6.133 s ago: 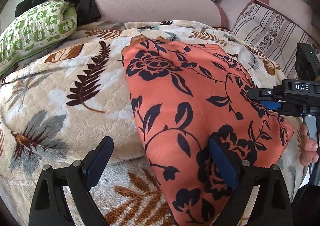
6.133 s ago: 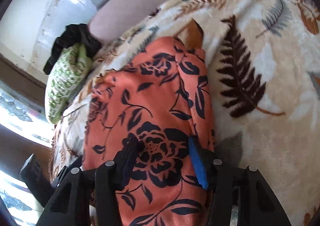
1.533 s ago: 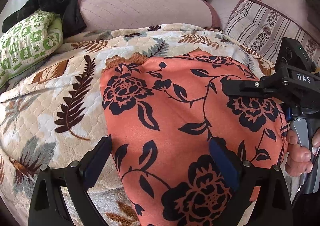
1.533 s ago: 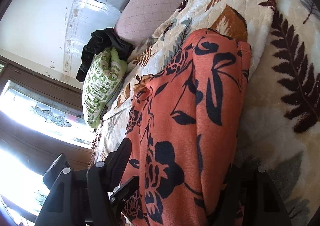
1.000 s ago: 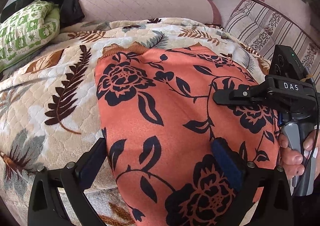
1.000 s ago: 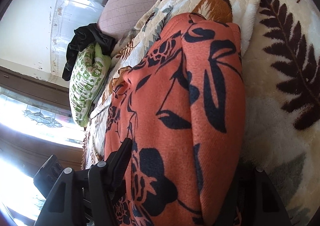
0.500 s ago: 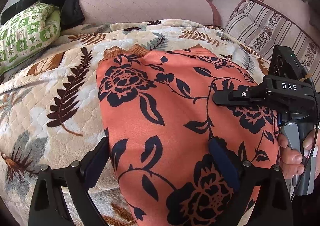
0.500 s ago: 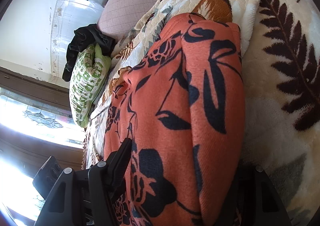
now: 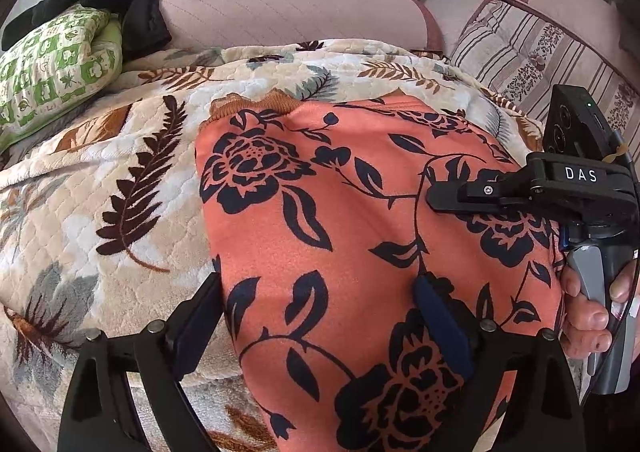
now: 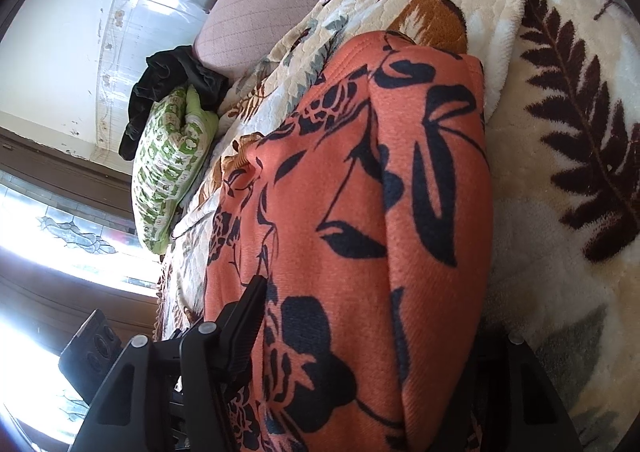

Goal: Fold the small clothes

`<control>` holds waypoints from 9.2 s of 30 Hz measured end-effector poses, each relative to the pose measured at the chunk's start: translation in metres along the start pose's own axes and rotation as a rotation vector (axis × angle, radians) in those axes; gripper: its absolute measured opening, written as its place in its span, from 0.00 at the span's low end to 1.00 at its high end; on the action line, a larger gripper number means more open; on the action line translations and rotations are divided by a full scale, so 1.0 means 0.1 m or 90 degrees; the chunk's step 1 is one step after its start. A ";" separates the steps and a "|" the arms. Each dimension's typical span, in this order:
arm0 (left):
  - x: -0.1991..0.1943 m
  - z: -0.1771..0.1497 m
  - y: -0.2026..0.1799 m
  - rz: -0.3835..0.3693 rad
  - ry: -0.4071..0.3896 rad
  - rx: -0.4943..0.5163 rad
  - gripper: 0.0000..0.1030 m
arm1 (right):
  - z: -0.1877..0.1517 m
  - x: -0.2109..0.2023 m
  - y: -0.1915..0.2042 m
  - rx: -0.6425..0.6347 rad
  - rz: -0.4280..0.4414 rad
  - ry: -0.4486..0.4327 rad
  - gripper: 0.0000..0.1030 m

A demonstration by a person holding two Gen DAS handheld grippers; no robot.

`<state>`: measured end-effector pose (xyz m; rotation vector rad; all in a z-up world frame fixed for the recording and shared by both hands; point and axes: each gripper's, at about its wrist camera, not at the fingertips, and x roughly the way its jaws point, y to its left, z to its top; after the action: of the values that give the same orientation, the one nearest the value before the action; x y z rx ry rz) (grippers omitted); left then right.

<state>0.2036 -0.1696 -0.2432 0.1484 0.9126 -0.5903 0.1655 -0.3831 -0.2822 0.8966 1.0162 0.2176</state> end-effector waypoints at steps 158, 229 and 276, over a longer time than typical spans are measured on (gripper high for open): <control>-1.36 -0.63 1.28 0.166 -0.104 -0.107 0.61 | -0.91 0.21 1.73 -0.137 -0.156 -0.118 0.61; -2.80 -1.13 0.50 0.363 -0.196 -0.138 0.95 | -2.21 -1.38 2.18 -0.316 -0.169 -0.189 0.59; -2.79 -1.14 0.42 0.330 -0.186 -0.110 0.95 | -2.22 -1.33 2.18 -0.320 -0.192 -0.212 0.59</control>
<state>0.0160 0.0231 -0.1006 0.1327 0.6025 -0.0461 -0.0350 -0.1952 -0.0844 0.3023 0.7238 0.0580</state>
